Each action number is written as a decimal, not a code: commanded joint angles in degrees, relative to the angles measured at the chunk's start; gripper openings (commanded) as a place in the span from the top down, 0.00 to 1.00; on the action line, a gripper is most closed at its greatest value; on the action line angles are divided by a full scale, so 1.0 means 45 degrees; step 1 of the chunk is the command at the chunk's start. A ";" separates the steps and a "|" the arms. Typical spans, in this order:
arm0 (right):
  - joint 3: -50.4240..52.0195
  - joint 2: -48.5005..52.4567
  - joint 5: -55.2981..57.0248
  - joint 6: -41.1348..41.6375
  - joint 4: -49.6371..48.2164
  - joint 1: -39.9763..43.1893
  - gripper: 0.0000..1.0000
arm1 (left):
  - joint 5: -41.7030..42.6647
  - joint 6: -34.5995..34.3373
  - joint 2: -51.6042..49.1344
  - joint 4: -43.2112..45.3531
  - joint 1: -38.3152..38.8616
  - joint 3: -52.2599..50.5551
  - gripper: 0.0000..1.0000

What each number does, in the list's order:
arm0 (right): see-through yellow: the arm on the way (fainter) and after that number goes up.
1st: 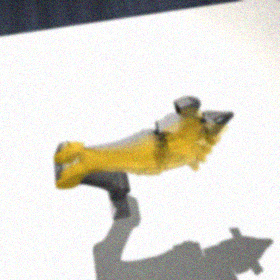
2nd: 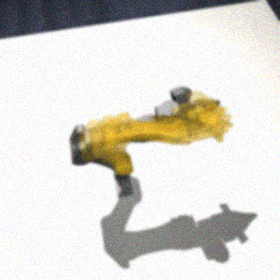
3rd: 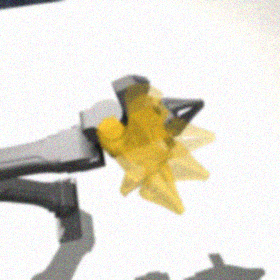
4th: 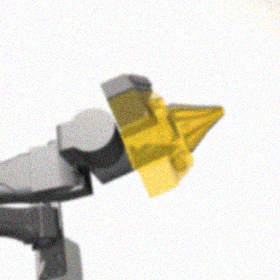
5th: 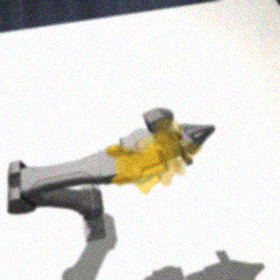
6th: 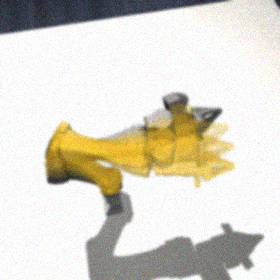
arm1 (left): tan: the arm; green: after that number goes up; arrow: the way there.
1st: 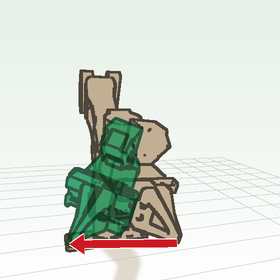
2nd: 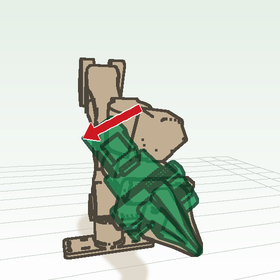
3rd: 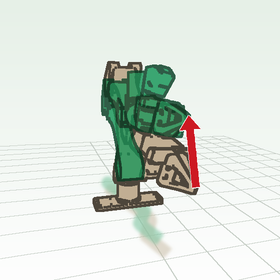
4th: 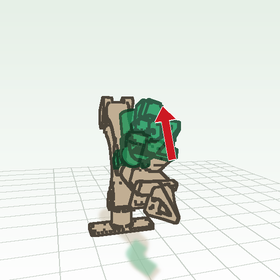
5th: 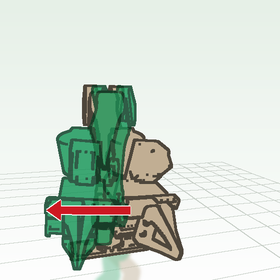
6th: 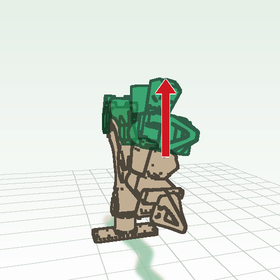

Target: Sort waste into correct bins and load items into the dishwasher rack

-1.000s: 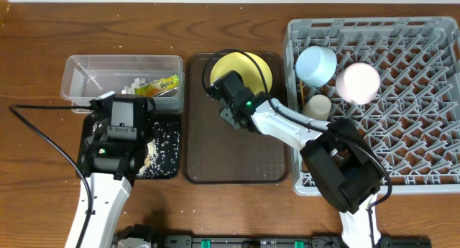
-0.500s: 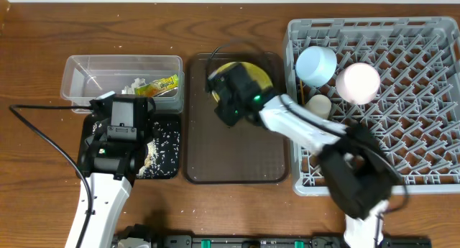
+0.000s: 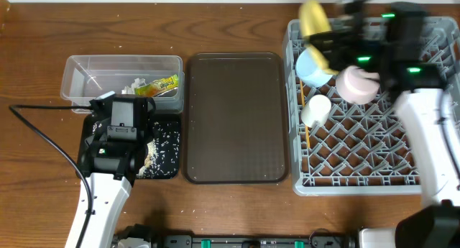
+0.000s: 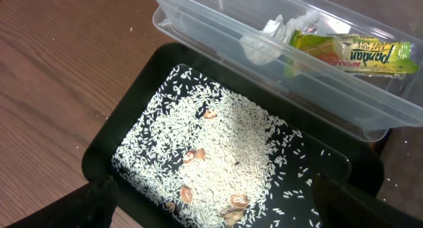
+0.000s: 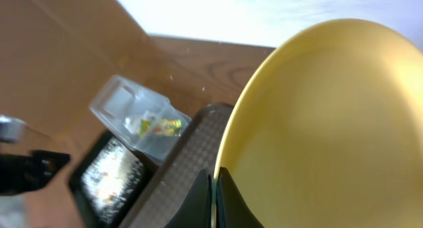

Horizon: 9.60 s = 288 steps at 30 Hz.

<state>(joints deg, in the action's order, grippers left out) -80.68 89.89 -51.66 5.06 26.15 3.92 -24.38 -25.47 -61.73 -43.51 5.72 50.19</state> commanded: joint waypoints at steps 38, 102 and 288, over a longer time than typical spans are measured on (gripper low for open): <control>0.1559 0.2487 -0.6858 -0.1341 0.0763 0.4449 0.99 | -0.0214 0.0034 0.0000 -0.0029 -0.0063 0.0204 0.04; 0.1982 0.2487 -0.8199 0.4736 -0.2234 0.4619 0.99 | -0.0214 0.0034 0.0000 -0.0029 -0.0063 0.0204 0.04; 0.1957 0.3045 0.7121 0.1005 0.0136 0.1593 0.99 | -0.0214 0.0039 0.0000 -0.0029 -0.0063 0.0204 0.04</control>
<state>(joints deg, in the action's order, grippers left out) -71.77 103.35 -23.44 10.04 25.80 11.68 -24.38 -25.47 -61.73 -43.51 5.72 50.19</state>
